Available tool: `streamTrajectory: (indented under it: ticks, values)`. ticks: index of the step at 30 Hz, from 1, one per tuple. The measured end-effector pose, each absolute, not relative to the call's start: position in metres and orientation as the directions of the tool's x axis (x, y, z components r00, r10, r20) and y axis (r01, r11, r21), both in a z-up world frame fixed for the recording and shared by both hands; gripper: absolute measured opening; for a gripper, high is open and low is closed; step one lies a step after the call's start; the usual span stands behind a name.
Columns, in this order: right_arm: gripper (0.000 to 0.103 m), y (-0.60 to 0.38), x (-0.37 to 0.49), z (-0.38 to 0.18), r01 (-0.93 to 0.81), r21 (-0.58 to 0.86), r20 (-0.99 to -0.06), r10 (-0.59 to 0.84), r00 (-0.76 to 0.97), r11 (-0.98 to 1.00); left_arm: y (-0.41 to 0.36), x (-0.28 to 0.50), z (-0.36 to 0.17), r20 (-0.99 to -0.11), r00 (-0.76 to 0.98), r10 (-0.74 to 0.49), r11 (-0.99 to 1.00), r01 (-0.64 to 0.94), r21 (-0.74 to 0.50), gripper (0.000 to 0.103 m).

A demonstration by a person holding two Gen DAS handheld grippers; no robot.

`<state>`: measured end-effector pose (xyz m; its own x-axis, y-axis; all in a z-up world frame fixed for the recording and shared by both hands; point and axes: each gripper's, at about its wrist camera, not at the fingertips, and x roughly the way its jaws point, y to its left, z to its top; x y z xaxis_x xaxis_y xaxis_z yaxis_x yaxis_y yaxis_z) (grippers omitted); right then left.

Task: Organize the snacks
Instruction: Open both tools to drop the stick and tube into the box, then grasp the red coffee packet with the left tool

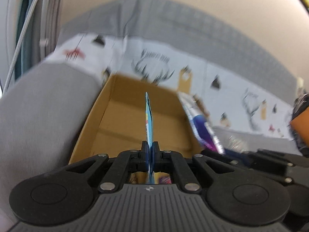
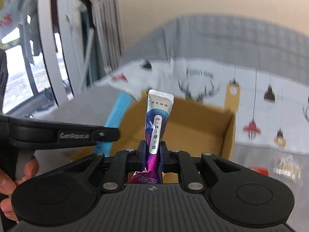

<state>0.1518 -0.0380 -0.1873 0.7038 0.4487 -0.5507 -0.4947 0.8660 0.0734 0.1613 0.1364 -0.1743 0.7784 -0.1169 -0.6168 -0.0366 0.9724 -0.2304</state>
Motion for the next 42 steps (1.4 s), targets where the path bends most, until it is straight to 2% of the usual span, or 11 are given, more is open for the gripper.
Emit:
streamTrajectory:
  ticks: [5, 6, 7, 8, 9, 14, 18, 26, 33, 38, 42]
  values:
    - [0.020, -0.021, 0.170, -0.229, -0.506, 0.087, -0.641, 0.438, 0.631, 0.858, 0.149, 0.172, -0.205, -0.660, 0.747, -0.081, 0.970, -0.093, -0.225, 0.008]
    - [0.028, -0.018, 0.170, -0.235, -0.515, 0.075, -0.661, 0.429, 0.616, 0.854, 0.150, 0.173, -0.205, -0.667, 0.741, -0.075, 0.967, -0.109, -0.230, 0.030]
    - [0.037, -0.016, 0.169, -0.236, -0.512, 0.062, -0.661, 0.420, 0.622, 0.857, 0.152, 0.172, -0.203, -0.674, 0.734, -0.082, 0.962, -0.119, -0.247, 0.075]
    - [0.058, -0.019, 0.165, -0.234, -0.505, 0.065, -0.650, 0.421, 0.633, 0.861, 0.153, 0.169, -0.198, -0.673, 0.735, -0.085, 0.955, -0.132, -0.264, 0.092]
    - [0.068, -0.024, 0.161, -0.231, -0.507, 0.084, -0.630, 0.440, 0.639, 0.858, 0.153, 0.164, -0.190, -0.651, 0.755, -0.082, 0.950, -0.139, -0.280, 0.103]
    - [0.089, -0.077, 0.146, -0.196, -0.459, 0.131, -0.540, 0.452, 0.710, 0.879, 0.117, 0.146, -0.142, -0.580, 0.805, -0.124, 0.955, -0.061, -0.289, 0.103]
    - [0.091, -0.138, 0.130, -0.179, -0.371, 0.143, -0.485, 0.392, 0.782, 0.918, 0.067, 0.152, -0.134, -0.591, 0.780, -0.207, 0.951, 0.020, -0.308, 0.103]
    - [0.091, -0.262, 0.110, -0.196, -0.183, 0.239, -0.461, 0.277, 0.843, 0.954, -0.043, 0.186, -0.171, -0.668, 0.669, -0.325, 0.937, 0.131, -0.324, 0.103]
    - [0.087, -0.338, 0.129, -0.231, -0.089, 0.308, -0.465, 0.231, 0.855, 0.947, -0.104, 0.240, -0.208, -0.702, 0.659, -0.270, 0.957, 0.106, -0.269, 0.102]
    - [0.082, -0.382, 0.175, -0.254, -0.044, 0.375, -0.476, 0.233, 0.848, 0.926, -0.134, 0.296, -0.243, -0.739, 0.612, -0.281, 0.954, 0.097, -0.282, 0.093]
    - [0.081, -0.409, 0.215, -0.274, -0.024, 0.409, -0.491, 0.242, 0.837, 0.912, -0.144, 0.353, -0.297, -0.832, 0.504, -0.230, 0.967, 0.020, -0.255, 0.077]
